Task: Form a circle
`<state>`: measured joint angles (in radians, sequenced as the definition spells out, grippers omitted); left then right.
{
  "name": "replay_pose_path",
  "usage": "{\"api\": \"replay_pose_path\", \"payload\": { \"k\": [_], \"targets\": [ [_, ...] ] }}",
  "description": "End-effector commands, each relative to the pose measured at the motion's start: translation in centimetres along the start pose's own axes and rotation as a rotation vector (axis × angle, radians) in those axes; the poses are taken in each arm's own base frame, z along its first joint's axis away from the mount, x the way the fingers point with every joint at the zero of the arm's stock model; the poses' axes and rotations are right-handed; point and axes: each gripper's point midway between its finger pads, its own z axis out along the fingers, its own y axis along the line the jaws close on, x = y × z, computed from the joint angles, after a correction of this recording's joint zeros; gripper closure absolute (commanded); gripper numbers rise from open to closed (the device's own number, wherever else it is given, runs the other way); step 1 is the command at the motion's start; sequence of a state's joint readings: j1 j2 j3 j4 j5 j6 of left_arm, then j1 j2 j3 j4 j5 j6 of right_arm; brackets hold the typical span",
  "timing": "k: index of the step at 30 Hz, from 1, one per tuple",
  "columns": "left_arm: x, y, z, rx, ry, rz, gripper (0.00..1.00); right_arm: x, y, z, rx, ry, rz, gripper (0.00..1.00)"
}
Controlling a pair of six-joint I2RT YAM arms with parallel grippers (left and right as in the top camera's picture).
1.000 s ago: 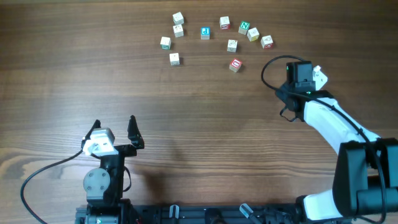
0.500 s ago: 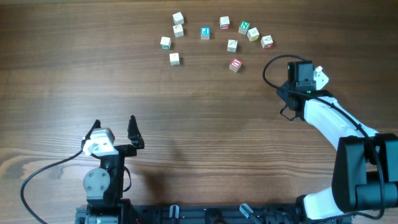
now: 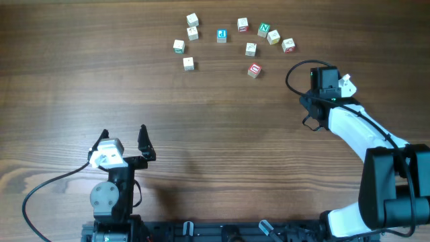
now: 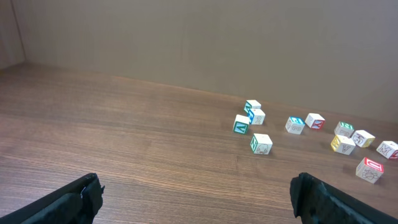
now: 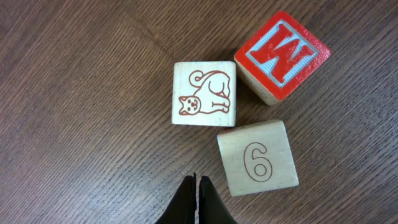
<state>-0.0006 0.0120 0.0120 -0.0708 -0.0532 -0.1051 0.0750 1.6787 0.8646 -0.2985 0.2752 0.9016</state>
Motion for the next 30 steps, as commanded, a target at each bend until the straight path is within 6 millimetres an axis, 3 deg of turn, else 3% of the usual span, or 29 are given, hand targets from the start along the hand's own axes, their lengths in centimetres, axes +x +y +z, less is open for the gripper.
{"api": "replay_pose_path", "payload": {
  "k": [1,14,19,30],
  "targets": [
    [0.1,0.0,0.0,0.006,-0.003,0.022,0.00,-0.4,-0.7,0.2,0.044,-0.024,0.043,0.96],
    [0.1,0.0,0.0,0.006,-0.003,0.022,0.00,-0.4,-0.9,0.2,0.054,-0.028,0.067,0.95],
    [0.1,0.0,0.0,0.006,-0.003,0.022,0.00,-0.9,0.4,0.2,-0.004,-0.039,-0.002,0.95],
    [0.1,0.0,0.0,0.006,-0.003,0.022,0.00,-0.6,-0.3,1.0,0.025,-0.028,0.028,0.95]
  ]
}}
